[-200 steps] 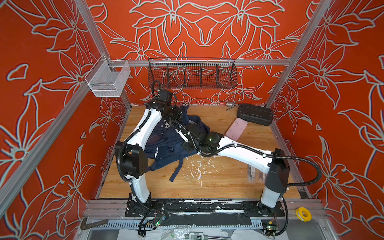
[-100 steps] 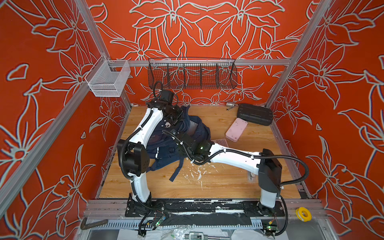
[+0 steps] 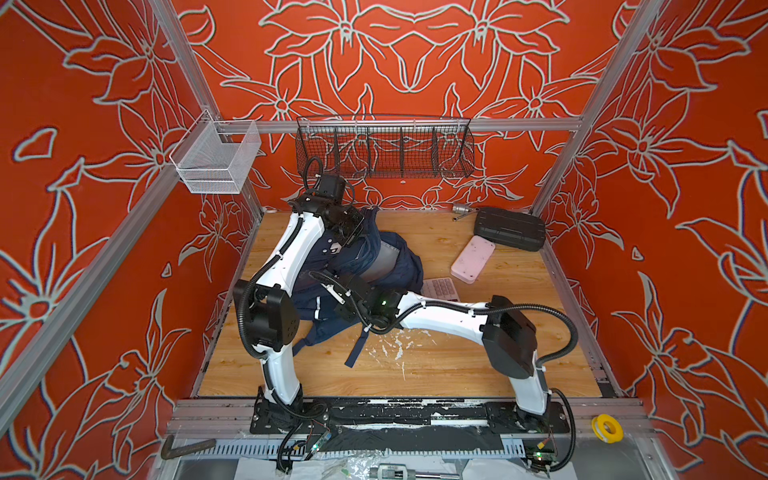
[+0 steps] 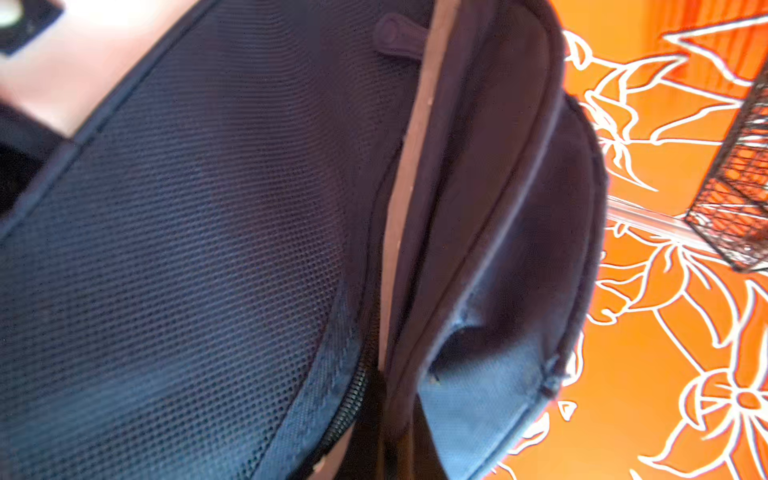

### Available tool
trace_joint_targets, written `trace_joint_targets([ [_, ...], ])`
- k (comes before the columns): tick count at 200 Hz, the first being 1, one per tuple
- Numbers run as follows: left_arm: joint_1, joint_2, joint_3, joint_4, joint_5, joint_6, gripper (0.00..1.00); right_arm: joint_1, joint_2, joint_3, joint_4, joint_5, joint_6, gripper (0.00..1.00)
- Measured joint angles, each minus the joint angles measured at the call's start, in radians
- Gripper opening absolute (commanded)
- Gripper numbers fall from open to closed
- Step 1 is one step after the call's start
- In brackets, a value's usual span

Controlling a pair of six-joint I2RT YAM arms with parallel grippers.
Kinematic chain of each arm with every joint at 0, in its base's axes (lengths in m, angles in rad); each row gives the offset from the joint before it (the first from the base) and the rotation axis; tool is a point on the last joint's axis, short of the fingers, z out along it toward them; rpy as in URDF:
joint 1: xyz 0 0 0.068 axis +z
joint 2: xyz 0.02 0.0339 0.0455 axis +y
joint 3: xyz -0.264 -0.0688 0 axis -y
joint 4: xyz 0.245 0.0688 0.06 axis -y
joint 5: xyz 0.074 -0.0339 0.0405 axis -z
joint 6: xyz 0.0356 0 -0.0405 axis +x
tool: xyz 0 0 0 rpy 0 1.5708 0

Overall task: Pack the student bag
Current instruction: 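Pull the zipper pull toward the left gripper with the right gripper, then release the zipper pull and move the right gripper to the pink calculator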

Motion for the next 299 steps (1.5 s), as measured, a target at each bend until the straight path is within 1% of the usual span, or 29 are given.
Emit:
trace_joint_targets([
  [26, 0.005, 0.000, 0.000, -0.025, 0.001, 0.026, 0.00, -0.002, 0.020, 0.019, 0.004, -0.031, -0.014, 0.06],
  [41, 0.005, 0.000, 0.000, -0.040, 0.004, 0.047, 0.00, -0.002, 0.020, 0.018, 0.014, -0.052, -0.028, 0.09],
  [54, 0.005, 0.000, 0.000, -0.057, 0.006, 0.069, 0.00, -0.002, 0.019, 0.006, 0.041, -0.078, -0.040, 0.13],
  [86, 0.005, -0.005, 0.000, -0.061, 0.011, 0.125, 0.00, 0.004, 0.019, -0.010, 0.061, -0.146, -0.068, 0.33],
  [105, 0.005, -0.014, 0.001, -0.053, 0.021, 0.169, 0.00, 0.023, 0.002, -0.045, 0.079, -0.180, -0.093, 0.48],
  [126, 0.003, -0.029, 0.002, -0.063, 0.030, 0.229, 0.00, 0.056, -0.089, -0.196, 0.124, -0.186, -0.116, 0.63],
  [148, 0.005, -0.053, -0.008, -0.075, 0.027, 0.286, 0.00, 0.078, -0.225, -0.373, 0.187, -0.177, -0.133, 0.71],
  [162, 0.008, -0.083, -0.037, -0.078, 0.023, 0.316, 0.00, 0.075, -0.307, -0.443, 0.201, -0.168, -0.144, 0.72],
  [197, 0.015, -0.135, -0.088, -0.085, 0.011, 0.368, 0.00, 0.059, -0.456, -0.536, 0.241, -0.149, -0.174, 0.74],
  [235, 0.017, -0.140, -0.098, -0.120, -0.018, 0.428, 0.00, 0.022, -0.543, -0.605, 0.245, -0.151, -0.183, 0.74],
  [263, 0.020, -0.150, -0.128, -0.141, -0.061, 0.484, 0.00, -0.076, -0.599, -0.615, 0.228, -0.172, -0.159, 0.72],
  [299, 0.031, -0.190, -0.208, -0.177, -0.131, 0.558, 0.00, -0.243, -0.737, -0.651, 0.203, -0.181, -0.090, 0.70],
])
